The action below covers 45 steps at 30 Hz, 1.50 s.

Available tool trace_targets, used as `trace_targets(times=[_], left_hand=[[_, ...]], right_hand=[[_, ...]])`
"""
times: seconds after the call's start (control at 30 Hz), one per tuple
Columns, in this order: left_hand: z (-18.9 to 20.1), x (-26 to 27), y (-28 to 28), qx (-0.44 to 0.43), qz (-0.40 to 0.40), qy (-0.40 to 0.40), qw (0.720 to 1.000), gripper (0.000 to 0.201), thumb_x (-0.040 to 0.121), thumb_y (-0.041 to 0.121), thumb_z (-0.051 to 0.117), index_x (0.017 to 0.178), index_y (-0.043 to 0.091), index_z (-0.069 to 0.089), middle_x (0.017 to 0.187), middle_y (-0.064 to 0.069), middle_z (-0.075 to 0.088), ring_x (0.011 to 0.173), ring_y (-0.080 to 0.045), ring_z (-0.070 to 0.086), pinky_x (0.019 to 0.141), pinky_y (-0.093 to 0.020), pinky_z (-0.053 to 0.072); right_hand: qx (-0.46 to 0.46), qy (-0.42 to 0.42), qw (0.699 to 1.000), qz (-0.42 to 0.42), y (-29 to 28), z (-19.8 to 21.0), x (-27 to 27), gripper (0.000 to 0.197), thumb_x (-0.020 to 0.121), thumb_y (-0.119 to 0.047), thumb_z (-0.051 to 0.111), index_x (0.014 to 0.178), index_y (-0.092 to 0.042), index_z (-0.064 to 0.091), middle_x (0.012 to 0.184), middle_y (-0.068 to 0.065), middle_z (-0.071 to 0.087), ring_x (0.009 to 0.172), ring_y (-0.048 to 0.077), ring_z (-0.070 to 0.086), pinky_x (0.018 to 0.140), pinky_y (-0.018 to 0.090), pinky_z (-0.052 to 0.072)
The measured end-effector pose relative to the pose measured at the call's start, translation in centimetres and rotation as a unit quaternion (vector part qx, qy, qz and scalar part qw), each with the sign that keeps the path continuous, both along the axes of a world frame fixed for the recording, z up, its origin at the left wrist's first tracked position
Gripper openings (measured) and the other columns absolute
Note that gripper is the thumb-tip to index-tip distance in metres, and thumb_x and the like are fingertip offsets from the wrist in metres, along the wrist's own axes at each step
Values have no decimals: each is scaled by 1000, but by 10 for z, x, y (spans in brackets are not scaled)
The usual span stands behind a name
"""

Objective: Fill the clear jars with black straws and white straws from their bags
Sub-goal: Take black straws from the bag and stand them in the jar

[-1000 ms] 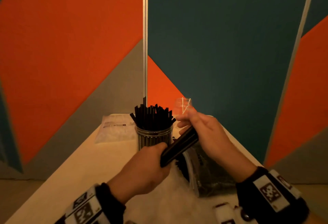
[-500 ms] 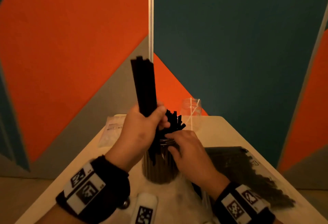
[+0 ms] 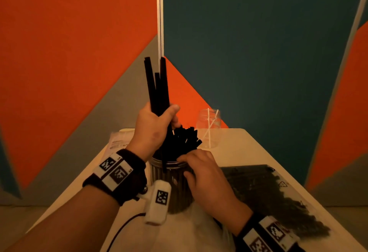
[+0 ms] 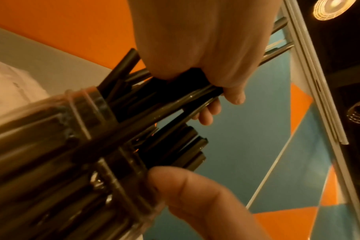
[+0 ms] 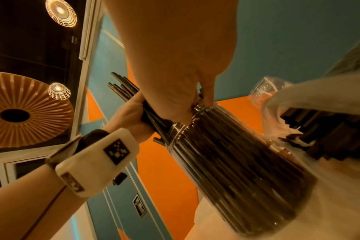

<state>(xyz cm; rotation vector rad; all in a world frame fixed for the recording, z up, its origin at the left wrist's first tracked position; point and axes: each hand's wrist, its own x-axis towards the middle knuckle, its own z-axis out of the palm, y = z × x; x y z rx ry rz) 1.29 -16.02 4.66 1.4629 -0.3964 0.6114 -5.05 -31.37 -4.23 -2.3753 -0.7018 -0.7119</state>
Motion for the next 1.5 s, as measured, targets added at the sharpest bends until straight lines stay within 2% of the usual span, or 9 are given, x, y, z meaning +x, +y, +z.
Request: trace_targets(times=[0.27, 0.4, 0.53, 0.73, 0.9, 1.03, 1.17, 1.3, 1.5], left_hand=[[8, 8, -1, -67, 77, -8, 995, 20, 90, 27, 70, 94, 16, 53, 67, -12, 63, 54, -27, 65, 52, -39, 55], [-18, 8, -2, 65, 145, -38, 987, 24, 88, 40, 69, 86, 19, 57, 68, -3, 67, 60, -17, 67, 58, -31, 54], [-33, 7, 7, 258, 257, -32, 931, 31, 85, 55, 63, 74, 27, 55, 64, 11, 57, 58, -5, 54, 49, -26, 43], [-27, 6, 15, 356, 198, 27, 913, 37, 75, 63, 62, 79, 26, 60, 72, 11, 62, 66, -5, 60, 54, -25, 46], [-10, -1, 14, 245, 158, -14, 956, 55, 73, 45, 79, 113, 43, 42, 102, 22, 57, 86, 10, 58, 68, -8, 41], [7, -3, 13, 240, 220, -143, 935, 100, 79, 31, 78, 150, 49, 9, 143, 11, 38, 117, -14, 55, 88, -31, 47], [-1, -6, 12, 437, 226, -153, 857, 43, 96, 40, 53, 136, 24, 55, 135, 3, 56, 116, -18, 58, 94, -35, 49], [-28, -20, 12, 559, 203, -133, 793, 52, 98, 50, 28, 109, 22, 71, 103, 3, 72, 96, -18, 65, 85, -39, 51], [-17, -41, 9, 521, 184, -182, 813, 37, 101, 32, 49, 126, 9, 63, 129, -9, 65, 117, -28, 61, 101, -43, 45]], right_hand=[[-4, 9, 1000, 0, 3, -3, 4, 39, 86, -11, 67, 121, -28, 61, 122, -13, 50, 119, 9, 41, 98, 26, 41], [-25, 9, 1000, -8, 3, -5, 6, 42, 88, -18, 66, 127, -33, 56, 125, -18, 44, 121, 5, 37, 95, 25, 42], [-31, -1, 999, -11, 4, -5, 7, 41, 90, -21, 67, 128, -32, 58, 123, -16, 46, 119, 7, 37, 92, 26, 43], [-45, -1, 999, -17, 6, -1, 8, 42, 92, -18, 66, 133, -30, 61, 126, -12, 49, 121, 10, 39, 96, 28, 45], [-52, 1, 998, -18, 5, 0, 8, 44, 93, -19, 65, 136, -29, 60, 127, -10, 50, 120, 12, 40, 96, 31, 46], [-53, 2, 998, -21, 5, -3, 10, 46, 94, -18, 64, 139, -29, 58, 127, -9, 49, 121, 11, 39, 98, 27, 45], [-60, 9, 998, -21, 4, -2, 9, 47, 94, -19, 64, 140, -28, 57, 128, -8, 48, 122, 13, 40, 97, 33, 47], [-61, 3, 998, -12, 3, -1, 6, 50, 92, -18, 65, 140, -30, 56, 129, -8, 48, 121, 15, 40, 95, 36, 48], [-15, 44, 998, 32, -13, 5, -7, 67, 89, -16, 71, 150, -26, 45, 144, -4, 43, 134, 15, 40, 113, 29, 35]])
